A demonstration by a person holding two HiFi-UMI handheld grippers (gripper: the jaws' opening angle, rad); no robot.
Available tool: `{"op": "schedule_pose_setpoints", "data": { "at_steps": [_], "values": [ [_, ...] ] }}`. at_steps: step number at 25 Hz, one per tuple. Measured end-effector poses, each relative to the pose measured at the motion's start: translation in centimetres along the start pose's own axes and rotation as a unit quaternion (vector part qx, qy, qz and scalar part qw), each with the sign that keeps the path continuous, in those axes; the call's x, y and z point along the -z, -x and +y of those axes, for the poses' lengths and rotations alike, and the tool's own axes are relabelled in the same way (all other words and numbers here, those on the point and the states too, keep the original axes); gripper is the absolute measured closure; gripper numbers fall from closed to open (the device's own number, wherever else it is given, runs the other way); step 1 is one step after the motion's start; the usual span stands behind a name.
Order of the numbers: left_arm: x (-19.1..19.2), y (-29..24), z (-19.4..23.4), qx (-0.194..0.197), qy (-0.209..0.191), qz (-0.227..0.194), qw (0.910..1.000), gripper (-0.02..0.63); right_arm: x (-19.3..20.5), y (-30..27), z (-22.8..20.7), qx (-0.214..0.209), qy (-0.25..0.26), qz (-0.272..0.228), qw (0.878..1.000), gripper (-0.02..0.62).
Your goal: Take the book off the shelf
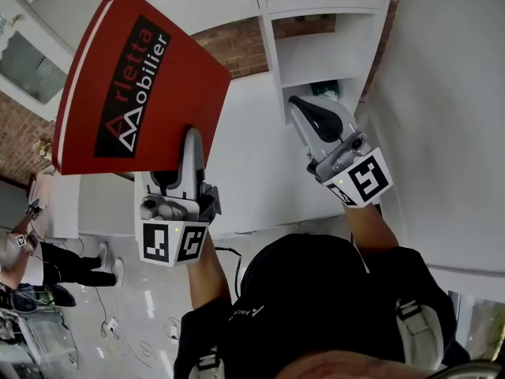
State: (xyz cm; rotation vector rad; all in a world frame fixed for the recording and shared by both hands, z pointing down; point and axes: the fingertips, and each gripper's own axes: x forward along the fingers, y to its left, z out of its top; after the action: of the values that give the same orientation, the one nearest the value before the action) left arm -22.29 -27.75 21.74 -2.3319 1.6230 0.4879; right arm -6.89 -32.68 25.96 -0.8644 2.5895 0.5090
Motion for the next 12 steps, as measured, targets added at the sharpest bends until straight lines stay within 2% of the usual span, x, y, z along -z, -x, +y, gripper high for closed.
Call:
{"op": "schedule_pose_setpoints", "data": {
  "at_steps": [6, 12],
  "values": [
    [1.5, 1.7, -1.3, 0.000, 0.002, -0.002, 1.0000, 0.454, 0.7, 0.8, 0.7, 0.009, -0.017, 0.002, 1.000, 0.594],
    [2.5, 1.9, -1.3, -0.003, 0.010, 0.007, 0.9999, 0.454, 0.9, 1.3, 1.1, 0.013, 0.001, 0.011, 1.000, 0.595]
  ]
}}
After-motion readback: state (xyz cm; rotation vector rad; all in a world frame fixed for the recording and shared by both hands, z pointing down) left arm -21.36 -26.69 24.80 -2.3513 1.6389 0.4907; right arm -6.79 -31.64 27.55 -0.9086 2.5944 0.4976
